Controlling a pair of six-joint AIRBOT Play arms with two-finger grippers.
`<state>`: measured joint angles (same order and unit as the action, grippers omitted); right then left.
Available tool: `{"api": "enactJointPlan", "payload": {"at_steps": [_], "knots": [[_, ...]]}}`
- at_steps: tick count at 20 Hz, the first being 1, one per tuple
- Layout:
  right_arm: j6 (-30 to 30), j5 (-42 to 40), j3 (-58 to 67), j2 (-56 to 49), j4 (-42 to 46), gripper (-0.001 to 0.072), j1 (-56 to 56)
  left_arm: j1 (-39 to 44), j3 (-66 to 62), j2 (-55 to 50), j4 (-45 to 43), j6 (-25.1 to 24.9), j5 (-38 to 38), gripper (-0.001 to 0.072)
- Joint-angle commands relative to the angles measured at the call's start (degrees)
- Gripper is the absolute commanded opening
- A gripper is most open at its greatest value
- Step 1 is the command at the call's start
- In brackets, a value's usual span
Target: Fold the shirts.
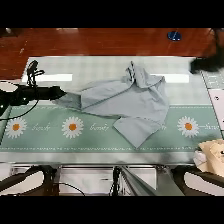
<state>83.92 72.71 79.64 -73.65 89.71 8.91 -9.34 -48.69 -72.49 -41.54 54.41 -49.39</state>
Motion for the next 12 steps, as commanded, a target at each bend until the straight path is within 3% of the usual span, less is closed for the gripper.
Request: {"api": "enactJointPlan", "payload": {"at_steps": [1, 3, 5, 12], "knots": [[-6.5, 5.4, -16.0, 5.9, -19.8, 0.0481, 12.1, 0.0, -0.1, 0.0, 0.0, 0.0, -0.2, 0.0023], [-11.5, 4.4, -25.0, 7.8, -29.2, 0.0482, 15.3, 0.0, -0.1, 0.0, 0.0, 0.0, -0.2, 0.0023], [-13.9, 2.1, -32.0, 8.9, -31.9, 0.0571, 16.7, 0.0, -0.1, 0.0, 0.0, 0.0, -0.6, 0.0023], [-21.5, -10.8, -52.6, 8.8, -42.2, 0.0571, 16.7, 0.0, -0.1, 0.0, -1.5, 0.0, -2.8, 0.0023]]}}
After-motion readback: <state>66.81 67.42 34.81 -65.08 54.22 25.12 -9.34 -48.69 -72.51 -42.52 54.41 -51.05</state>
